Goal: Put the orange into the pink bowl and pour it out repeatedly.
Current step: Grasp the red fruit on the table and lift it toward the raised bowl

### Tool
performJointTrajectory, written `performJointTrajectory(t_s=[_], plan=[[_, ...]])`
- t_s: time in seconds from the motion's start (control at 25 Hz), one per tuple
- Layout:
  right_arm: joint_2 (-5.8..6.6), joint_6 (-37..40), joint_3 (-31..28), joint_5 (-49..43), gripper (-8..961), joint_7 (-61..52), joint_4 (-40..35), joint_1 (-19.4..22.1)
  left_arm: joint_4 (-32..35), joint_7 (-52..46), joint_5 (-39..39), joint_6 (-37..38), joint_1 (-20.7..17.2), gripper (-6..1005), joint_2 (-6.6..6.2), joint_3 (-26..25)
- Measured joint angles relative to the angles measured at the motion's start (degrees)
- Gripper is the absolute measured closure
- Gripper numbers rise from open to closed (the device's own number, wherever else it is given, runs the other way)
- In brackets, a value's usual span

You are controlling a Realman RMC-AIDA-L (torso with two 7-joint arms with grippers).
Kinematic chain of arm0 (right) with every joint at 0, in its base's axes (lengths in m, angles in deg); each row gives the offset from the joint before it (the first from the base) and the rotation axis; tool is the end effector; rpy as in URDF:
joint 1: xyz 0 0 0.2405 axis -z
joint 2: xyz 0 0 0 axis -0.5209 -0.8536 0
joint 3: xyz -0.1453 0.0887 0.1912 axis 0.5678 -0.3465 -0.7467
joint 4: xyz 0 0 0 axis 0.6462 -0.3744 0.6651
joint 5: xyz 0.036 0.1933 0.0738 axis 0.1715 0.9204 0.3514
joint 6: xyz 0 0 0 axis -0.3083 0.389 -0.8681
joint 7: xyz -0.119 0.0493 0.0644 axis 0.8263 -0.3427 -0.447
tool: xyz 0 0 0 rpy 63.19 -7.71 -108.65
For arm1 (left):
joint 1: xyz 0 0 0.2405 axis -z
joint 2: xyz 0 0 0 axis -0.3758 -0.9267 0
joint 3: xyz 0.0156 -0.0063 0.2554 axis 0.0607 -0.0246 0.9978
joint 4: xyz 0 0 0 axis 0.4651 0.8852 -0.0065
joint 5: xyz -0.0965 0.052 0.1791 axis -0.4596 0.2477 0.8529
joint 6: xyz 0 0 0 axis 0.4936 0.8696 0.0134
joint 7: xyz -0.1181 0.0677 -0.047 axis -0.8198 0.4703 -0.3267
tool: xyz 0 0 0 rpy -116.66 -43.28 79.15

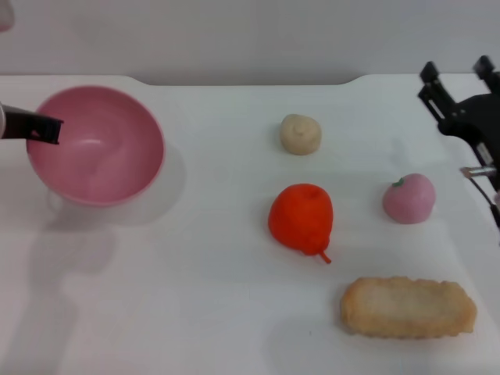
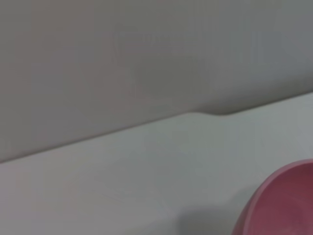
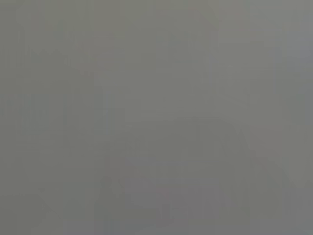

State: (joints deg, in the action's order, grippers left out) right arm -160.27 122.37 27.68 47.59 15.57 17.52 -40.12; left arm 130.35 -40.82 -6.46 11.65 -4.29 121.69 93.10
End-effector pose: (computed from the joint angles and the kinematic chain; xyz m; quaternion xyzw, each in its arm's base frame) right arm 0.2684 0.3163 -0.0255 -0.6983 0.2436 0.3726 0.5605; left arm -0.2153 0.3630 0.0649 -0.7686 -0.4028 0.0841 0.4898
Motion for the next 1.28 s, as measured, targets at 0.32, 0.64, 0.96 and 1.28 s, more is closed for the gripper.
performJointTrajectory(t_s=[0.32,0.64,0.96,1.28], plan=[[-0.25,-31.16,-4.85,-9.75,259,0.81,-24.31,5.75,1.55,-0.14,-0.03,-0.34,0.30,953,0.02,-0.02],[0.07,-74.89,-7.55,-12.18,264,1.06,-50.44,2.32,0.98,0.13,-0.11,1.25,0.58,953,0.01,-0.50],[-0.10,-93.47,-7.32,-0.56,269,0.90,-55.90,-1.07,0.66,0.38,-0.10,3.33,2.15,953,-0.16,-0.95],[-0.22,-102.80,-7.11,-0.91,273,-2.29,-54.77,-1.97,-2.56,1.81,-0.11,4.08,4.74,953,-0.20,-2.35]])
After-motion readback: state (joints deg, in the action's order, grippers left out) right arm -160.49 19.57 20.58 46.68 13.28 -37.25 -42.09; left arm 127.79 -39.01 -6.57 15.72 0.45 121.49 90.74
